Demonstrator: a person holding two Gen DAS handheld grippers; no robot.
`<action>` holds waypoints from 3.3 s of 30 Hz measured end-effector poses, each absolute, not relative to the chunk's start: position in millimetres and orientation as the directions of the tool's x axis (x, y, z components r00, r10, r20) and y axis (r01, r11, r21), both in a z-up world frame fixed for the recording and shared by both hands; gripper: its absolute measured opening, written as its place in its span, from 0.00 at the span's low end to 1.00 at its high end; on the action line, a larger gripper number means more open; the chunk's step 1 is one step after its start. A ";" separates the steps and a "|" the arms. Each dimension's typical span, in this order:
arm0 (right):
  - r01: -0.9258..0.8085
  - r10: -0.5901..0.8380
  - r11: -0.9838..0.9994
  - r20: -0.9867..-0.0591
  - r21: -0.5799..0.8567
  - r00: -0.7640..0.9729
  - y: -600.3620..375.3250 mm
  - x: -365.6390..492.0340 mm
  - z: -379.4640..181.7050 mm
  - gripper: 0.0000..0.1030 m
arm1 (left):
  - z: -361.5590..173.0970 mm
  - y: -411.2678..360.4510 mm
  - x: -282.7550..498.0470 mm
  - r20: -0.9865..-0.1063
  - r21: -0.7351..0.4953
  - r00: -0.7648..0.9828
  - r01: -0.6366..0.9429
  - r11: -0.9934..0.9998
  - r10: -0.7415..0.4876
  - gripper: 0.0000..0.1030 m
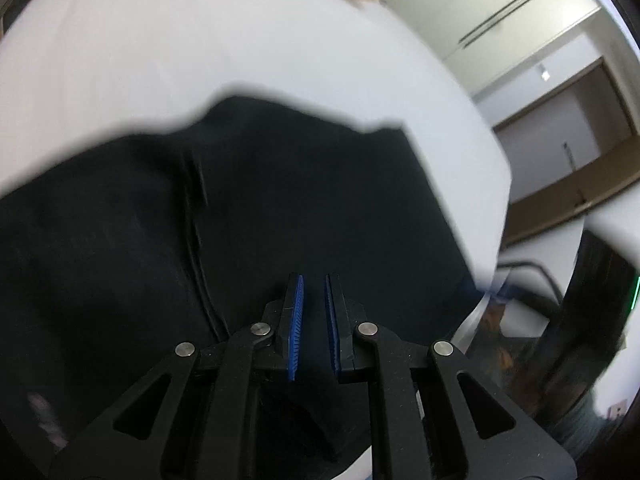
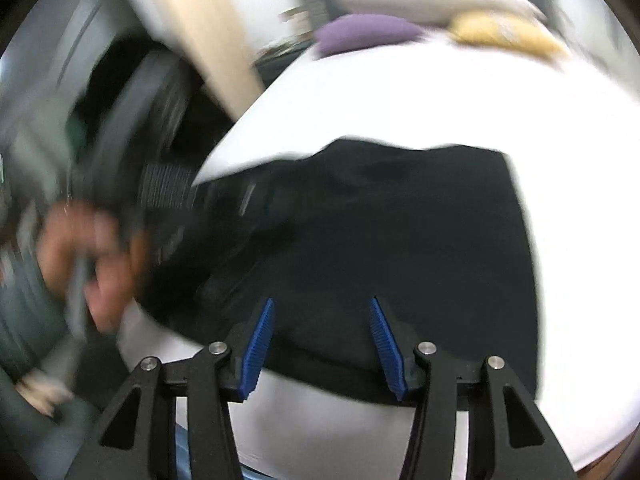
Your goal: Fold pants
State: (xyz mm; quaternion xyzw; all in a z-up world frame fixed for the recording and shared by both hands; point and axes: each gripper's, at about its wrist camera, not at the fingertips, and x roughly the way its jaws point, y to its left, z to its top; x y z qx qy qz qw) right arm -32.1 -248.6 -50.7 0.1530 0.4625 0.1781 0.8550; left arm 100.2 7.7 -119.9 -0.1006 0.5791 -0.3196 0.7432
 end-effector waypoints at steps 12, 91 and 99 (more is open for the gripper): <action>-0.010 0.779 0.549 -0.507 0.836 0.369 -333.6 91.4 -109.4 0.54 | -133.3 21.2 64.2 -0.774 -0.520 0.173 0.375 0.767 -0.609 0.10; 0.085 0.794 0.577 -0.582 0.812 0.175 -198.0 73.3 -145.7 0.27 | -161.7 295.4 -72.2 -0.462 -0.876 0.682 -0.250 0.414 -0.567 0.14; 0.042 0.801 0.555 -0.548 0.831 0.239 -201.2 64.2 -148.5 0.23 | -84.2 258.5 -51.5 -0.467 -0.811 0.697 -0.093 0.577 -0.544 0.14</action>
